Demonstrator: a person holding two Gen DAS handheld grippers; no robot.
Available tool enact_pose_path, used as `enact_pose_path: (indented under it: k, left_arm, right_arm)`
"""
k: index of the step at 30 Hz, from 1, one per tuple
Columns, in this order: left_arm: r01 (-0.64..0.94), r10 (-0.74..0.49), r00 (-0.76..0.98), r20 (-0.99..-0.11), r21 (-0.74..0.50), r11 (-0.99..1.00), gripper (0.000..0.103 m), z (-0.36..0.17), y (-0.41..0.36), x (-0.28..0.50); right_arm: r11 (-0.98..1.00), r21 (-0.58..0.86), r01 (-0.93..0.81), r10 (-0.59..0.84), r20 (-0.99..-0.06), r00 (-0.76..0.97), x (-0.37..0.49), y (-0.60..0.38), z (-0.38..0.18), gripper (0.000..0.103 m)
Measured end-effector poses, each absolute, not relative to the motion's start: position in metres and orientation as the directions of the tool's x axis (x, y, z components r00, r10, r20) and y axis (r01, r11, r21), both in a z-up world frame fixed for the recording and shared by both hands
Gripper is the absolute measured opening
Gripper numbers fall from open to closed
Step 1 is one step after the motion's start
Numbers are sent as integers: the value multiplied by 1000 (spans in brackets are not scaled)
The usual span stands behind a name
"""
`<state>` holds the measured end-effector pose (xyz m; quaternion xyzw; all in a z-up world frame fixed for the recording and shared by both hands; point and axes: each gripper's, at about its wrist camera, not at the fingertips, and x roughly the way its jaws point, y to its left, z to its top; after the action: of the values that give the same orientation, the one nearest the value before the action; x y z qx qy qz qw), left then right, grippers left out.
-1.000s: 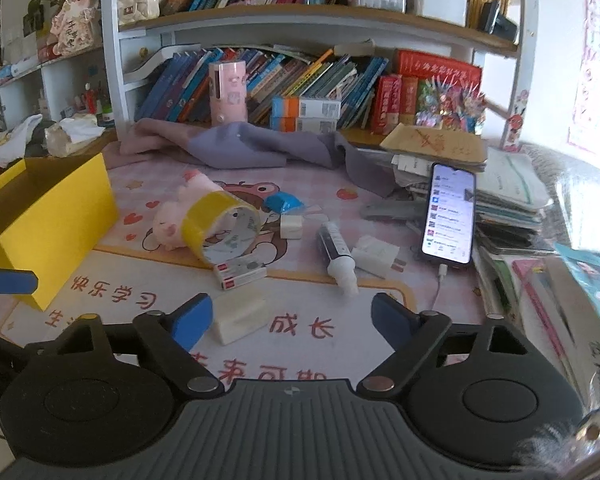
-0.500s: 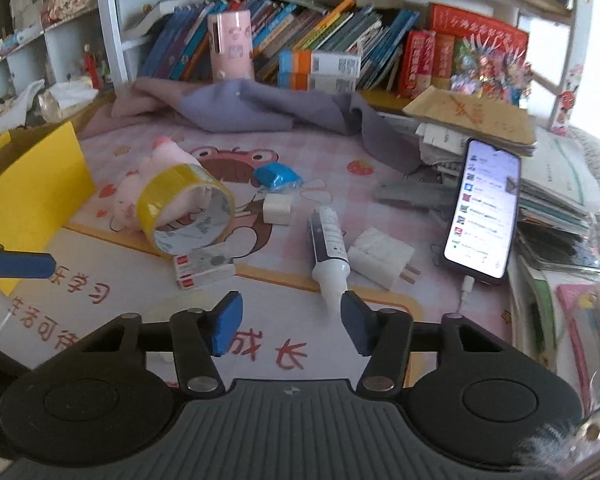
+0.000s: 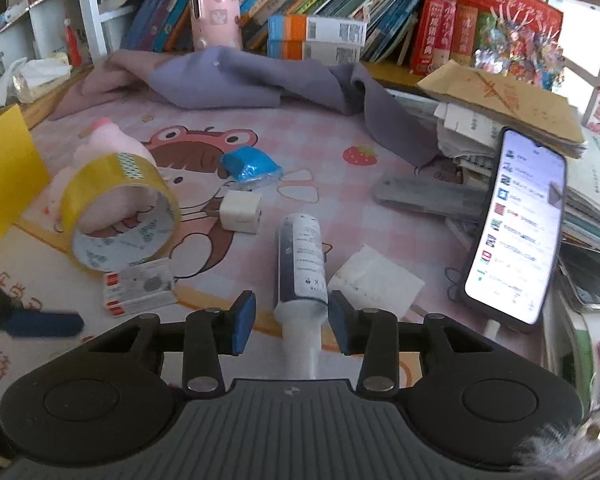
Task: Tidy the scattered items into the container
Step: 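Grasp the white eraser block with the left tool while the right tool grasps the white glue tube, then lift the eraser and glue tube and carry both toward the yellow box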
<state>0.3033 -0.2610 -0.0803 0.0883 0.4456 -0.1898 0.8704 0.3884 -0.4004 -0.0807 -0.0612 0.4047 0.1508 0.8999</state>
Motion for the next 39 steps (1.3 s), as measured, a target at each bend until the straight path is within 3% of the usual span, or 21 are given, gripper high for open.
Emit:
enact_pose_path:
  k: [14, 16, 20, 39]
  left_arm:
    - [400, -270, 513, -815, -51, 915, 34, -88, -255, 304]
    - [394, -275, 514, -813, -61, 917, 32, -88, -253, 304]
    - [392, -277, 519, -809, -62, 918, 27, -88, -252, 302]
    - [294, -281, 582, -764, -124, 948, 26, -54, -223, 270]
  right_arm:
    - [938, 5, -347, 225, -769, 598, 422, -382, -99, 38]
    - [935, -1, -355, 226, -768, 599, 421, -379, -99, 31]
    - [923, 22, -383, 257, -776, 576, 417, -376, -98, 31]
    - [895, 130, -428, 366, -761, 536, 356, -383, -66, 31]
